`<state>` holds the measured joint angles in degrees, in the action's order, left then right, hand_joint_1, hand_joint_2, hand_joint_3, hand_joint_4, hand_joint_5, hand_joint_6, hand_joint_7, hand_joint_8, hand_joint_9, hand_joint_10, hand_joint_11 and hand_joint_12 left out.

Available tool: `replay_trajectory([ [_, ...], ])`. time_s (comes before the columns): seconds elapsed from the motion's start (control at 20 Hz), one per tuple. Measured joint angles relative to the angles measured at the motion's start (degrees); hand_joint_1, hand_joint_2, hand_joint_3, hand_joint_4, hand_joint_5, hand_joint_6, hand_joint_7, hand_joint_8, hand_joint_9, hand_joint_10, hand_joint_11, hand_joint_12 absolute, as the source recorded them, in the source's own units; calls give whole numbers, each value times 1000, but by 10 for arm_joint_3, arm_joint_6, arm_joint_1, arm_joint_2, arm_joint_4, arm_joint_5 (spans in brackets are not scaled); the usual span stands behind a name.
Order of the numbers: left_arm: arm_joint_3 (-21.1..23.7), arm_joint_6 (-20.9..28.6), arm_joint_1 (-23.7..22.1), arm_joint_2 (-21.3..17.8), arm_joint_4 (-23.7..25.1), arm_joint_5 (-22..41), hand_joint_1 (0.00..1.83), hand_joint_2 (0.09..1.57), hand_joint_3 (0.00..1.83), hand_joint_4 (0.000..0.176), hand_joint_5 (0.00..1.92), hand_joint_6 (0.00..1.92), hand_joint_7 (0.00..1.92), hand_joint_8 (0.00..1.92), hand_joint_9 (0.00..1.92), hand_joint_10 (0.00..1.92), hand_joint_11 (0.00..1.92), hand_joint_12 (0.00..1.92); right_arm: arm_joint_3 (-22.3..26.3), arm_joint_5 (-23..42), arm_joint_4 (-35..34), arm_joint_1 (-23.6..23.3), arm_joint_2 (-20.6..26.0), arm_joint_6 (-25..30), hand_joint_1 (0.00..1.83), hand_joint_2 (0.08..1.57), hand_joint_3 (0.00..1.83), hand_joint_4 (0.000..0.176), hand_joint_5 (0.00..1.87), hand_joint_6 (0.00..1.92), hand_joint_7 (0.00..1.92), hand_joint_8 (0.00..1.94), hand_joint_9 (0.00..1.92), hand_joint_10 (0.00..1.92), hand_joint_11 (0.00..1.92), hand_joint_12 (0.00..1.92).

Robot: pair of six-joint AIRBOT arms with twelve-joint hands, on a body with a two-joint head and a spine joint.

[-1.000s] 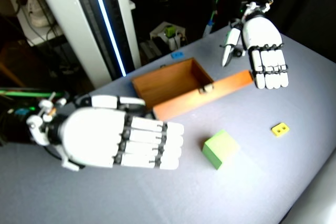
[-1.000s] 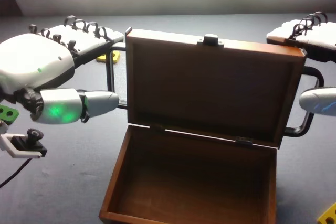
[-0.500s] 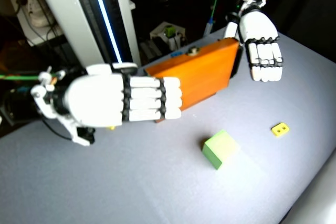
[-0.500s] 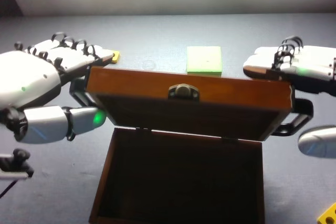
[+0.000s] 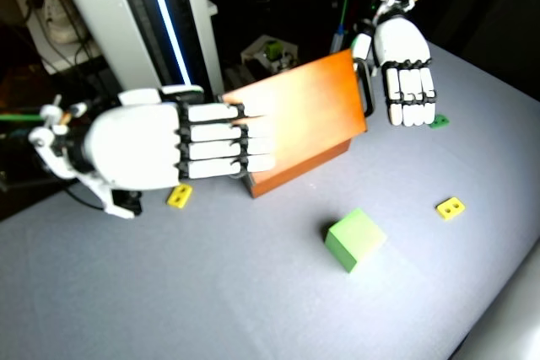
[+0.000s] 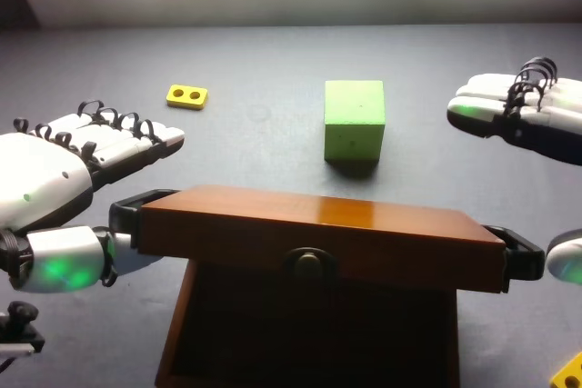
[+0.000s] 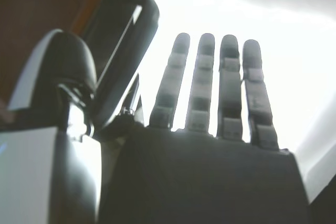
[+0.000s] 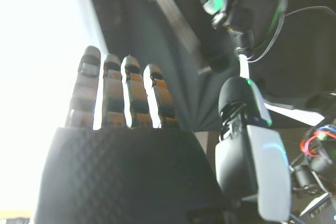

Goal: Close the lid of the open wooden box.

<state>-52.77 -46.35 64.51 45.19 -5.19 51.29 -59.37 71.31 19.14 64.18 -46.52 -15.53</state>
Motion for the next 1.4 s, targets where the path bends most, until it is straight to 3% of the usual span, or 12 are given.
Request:
replay_trajectory([
  [0.05,0,0,1,0,0,2,0,1342,4,0,74,3,123,2,162,1,0,407,0,2,-2,2,0,-6,229,1236,0,32,15,3,3,1,15,5,76,23],
  [0.2,7,4,15,1,-9,10,0,1363,7,0,65,1,82,3,119,4,0,283,-19,4,-54,19,-1,-22,196,1205,0,40,21,4,0,0,0,0,45,9],
  [0.3,9,4,28,4,-7,7,0,1376,2,0,81,1,100,3,131,5,0,363,-32,0,-90,25,-7,-24,234,1203,0,24,54,11,3,1,0,0,31,7],
  [0.4,13,4,36,4,-10,5,0,1374,1,0,79,0,100,2,135,4,0,389,-35,-5,-92,33,-13,-25,253,1196,0,22,56,9,9,3,0,0,20,2],
  [0.45,15,5,43,4,-14,6,0,1368,0,0,82,0,73,2,110,3,0,385,-35,-8,-91,37,-17,-25,241,1170,0,43,49,3,10,2,0,0,2,0],
  [0.6,21,7,59,11,-26,8,0,1371,0,0,55,4,45,3,82,6,0,242,-40,-16,-99,39,-20,-27,211,1154,0,35,45,0,23,6,0,0,0,0],
  [0.7,22,8,74,19,-33,9,0,1379,2,0,38,1,36,0,65,0,0,206,-46,-24,-117,39,-22,-28,215,1146,0,55,49,4,29,5,0,0,6,2],
  [0.8,22,7,84,19,-39,9,0,1373,0,0,33,1,25,0,46,0,0,186,-47,-28,-120,40,-25,-27,210,1134,0,59,53,4,30,3,0,0,12,4],
  [1.0,26,7,97,17,-51,13,0,1373,1,0,28,1,26,1,59,1,0,206,-49,-35,-117,43,-29,-28,214,1147,0,45,61,6,32,3,3,1,18,7],
  [1.05,28,6,100,16,-54,15,0,1364,0,0,40,3,37,2,62,1,0,218,-49,-35,-119,43,-29,-28,218,1140,0,62,65,6,30,2,1,0,17,6],
  [1.15,29,6,101,9,-56,24,0,1357,0,0,54,3,39,1,66,1,0,264,-49,-36,-120,43,-29,-28,225,1141,0,54,66,5,30,1,2,0,24,9],
  [1.4,29,3,102,0,-70,40,0,1400,11,0,75,5,62,8,90,7,0,331,-49,-37,-120,43,-29,-28,252,1128,0,72,72,5,30,1,0,0,12,3],
])
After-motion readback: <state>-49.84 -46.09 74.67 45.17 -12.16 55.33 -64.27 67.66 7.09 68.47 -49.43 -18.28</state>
